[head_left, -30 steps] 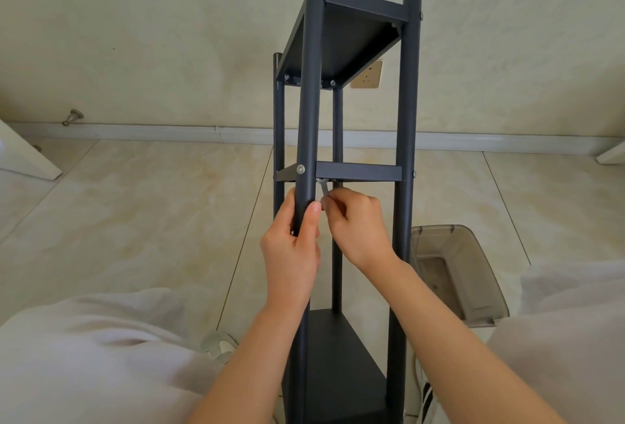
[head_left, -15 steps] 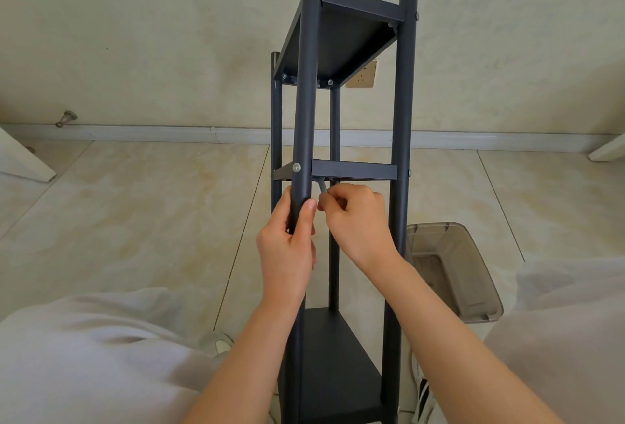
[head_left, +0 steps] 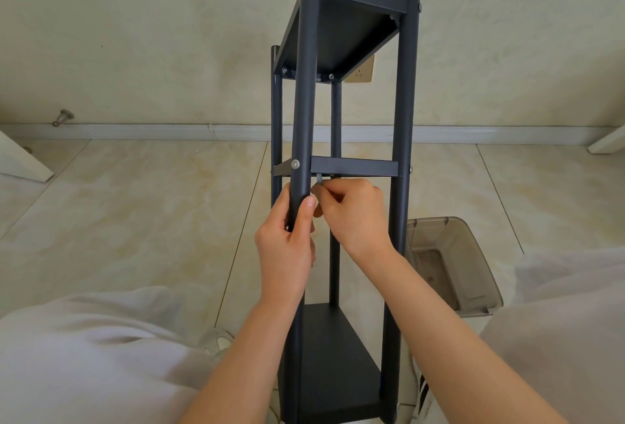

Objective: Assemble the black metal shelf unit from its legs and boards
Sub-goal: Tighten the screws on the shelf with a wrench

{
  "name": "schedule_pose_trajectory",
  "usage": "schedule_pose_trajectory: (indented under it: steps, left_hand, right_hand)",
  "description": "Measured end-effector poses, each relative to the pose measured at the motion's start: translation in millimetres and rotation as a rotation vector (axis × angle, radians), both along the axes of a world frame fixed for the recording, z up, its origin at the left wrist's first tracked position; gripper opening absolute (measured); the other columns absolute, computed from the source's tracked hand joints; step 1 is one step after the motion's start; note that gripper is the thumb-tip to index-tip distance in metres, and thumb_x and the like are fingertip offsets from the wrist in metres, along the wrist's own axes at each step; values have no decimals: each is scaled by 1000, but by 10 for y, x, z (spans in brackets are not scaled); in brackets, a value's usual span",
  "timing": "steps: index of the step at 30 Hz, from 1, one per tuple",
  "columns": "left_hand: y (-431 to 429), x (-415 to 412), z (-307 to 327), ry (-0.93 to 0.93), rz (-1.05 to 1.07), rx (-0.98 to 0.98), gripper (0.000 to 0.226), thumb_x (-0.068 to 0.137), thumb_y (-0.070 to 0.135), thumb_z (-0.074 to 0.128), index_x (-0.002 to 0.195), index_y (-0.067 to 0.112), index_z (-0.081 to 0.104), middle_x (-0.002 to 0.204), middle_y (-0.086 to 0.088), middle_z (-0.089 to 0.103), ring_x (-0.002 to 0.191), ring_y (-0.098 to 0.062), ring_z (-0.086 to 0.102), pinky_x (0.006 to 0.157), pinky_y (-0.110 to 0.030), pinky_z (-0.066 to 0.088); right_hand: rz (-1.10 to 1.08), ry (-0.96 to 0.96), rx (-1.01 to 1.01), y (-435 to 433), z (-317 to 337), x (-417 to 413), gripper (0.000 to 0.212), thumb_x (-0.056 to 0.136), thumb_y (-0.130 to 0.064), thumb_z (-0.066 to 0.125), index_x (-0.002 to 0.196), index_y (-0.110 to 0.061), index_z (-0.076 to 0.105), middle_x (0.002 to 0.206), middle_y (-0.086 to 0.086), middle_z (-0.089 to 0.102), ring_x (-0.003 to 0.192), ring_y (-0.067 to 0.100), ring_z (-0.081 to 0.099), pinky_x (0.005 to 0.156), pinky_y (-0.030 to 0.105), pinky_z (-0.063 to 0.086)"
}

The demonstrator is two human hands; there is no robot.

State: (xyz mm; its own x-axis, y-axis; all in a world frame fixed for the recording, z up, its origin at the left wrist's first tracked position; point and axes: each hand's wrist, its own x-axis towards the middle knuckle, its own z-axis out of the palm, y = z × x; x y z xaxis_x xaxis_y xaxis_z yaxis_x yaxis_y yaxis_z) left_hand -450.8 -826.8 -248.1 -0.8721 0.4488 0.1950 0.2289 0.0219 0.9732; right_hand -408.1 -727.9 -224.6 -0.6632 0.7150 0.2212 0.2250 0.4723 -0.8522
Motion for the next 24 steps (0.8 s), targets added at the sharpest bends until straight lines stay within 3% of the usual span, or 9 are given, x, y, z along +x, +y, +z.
schedule_pose_trajectory:
  steps: [3,8,13,18,22,24]
  left_hand:
    - [-4,-12,2,-5,-1,-3,46,94,48,53,127,18,65,63,6,51,43,-13,46,40,-25,40]
    - [-8,-20,-10,-6,11,-4,42,98,41,53,127,13,64,64,11,58,40,-12,46,42,-21,39]
    - [-12,-21,-6,-12,15,3,50,94,47,52,127,10,64,63,5,54,40,-13,45,40,-23,37]
    - [-37,-27,-8,26,-9,-9,22,102,35,53,117,29,67,65,-2,49,40,-15,43,39,-26,37]
    - [-32,-2,5,29,-19,-13,39,97,44,52,127,21,65,65,-7,50,39,-15,44,39,-23,38]
    - [-23,19,9,32,-30,-5,44,95,47,52,129,20,64,64,-3,50,39,-14,44,39,-22,37]
  right_hand:
    - [2,42,36,-16,-68,-34,28,98,-13,58,78,1,73,66,8,69,62,18,64,68,28,52]
    - [8,168,31,-48,-198,-122,25,97,-9,60,79,4,72,63,5,66,53,13,60,57,15,50]
    - [22,222,121,-8,-306,-197,22,96,-5,61,81,6,71,66,14,69,59,21,68,60,21,54]
    - [11,268,191,14,-347,-201,20,95,-5,61,82,5,73,65,11,69,57,17,66,60,8,48]
    - [-47,254,160,14,-348,-164,31,94,-4,61,65,3,65,53,7,58,45,11,45,50,10,35]
    - [-26,211,86,3,-347,-126,36,95,-6,58,61,3,60,51,9,55,45,19,45,48,23,39]
